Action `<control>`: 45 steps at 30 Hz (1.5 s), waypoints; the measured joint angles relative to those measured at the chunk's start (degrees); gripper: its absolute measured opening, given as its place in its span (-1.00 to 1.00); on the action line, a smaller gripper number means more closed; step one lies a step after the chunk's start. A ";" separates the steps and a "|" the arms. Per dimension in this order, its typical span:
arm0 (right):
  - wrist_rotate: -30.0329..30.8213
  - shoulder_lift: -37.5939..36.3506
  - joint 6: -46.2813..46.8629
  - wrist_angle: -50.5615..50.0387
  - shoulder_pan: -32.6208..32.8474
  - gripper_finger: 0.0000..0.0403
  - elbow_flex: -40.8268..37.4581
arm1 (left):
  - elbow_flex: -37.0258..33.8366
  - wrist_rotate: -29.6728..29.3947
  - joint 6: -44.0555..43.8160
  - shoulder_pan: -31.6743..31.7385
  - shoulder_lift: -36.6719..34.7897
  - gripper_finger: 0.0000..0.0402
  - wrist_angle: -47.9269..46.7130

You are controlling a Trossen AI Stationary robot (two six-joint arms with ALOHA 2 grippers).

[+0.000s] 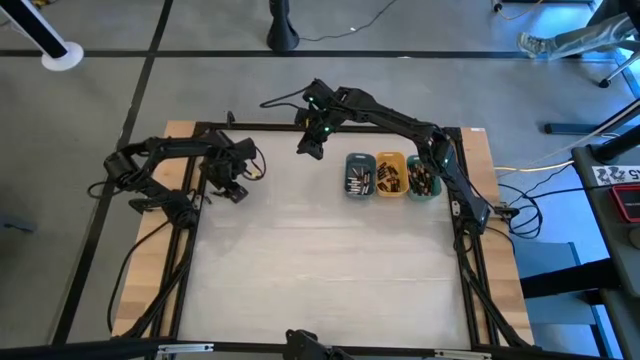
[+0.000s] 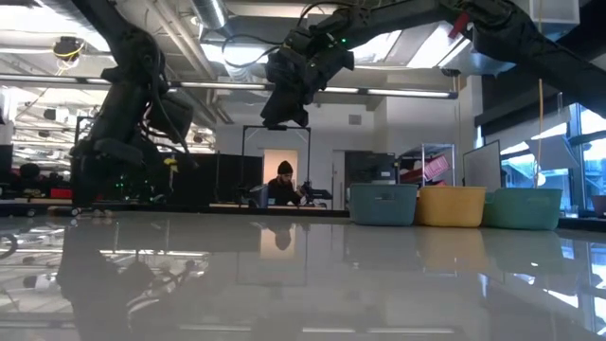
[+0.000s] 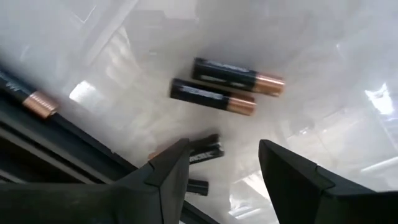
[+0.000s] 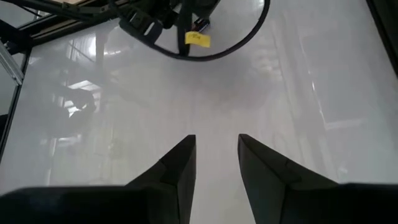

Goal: Sort batteries
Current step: Put the black into the yellow bin

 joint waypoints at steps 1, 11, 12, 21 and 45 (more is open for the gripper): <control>-0.01 0.00 -0.12 0.02 0.00 -0.39 0.00 | -0.01 0.05 0.03 -0.54 0.00 -0.08 -0.07; -0.01 0.00 -0.17 0.29 0.05 -0.39 0.00 | -0.02 -2.20 -0.59 -2.04 0.63 -0.08 -0.47; -0.01 0.00 -0.17 0.17 0.05 -0.39 0.00 | -0.02 -2.24 -0.59 -2.04 1.12 -0.08 -0.60; -0.01 0.00 -0.59 -1.29 0.01 -0.39 0.00 | 1.45 -1.57 -11.02 -1.64 2.48 -0.08 -0.03; 0.19 0.00 -3.27 -2.58 0.01 -0.39 0.00 | 0.38 1.73 -35.19 -1.85 1.49 -0.20 8.60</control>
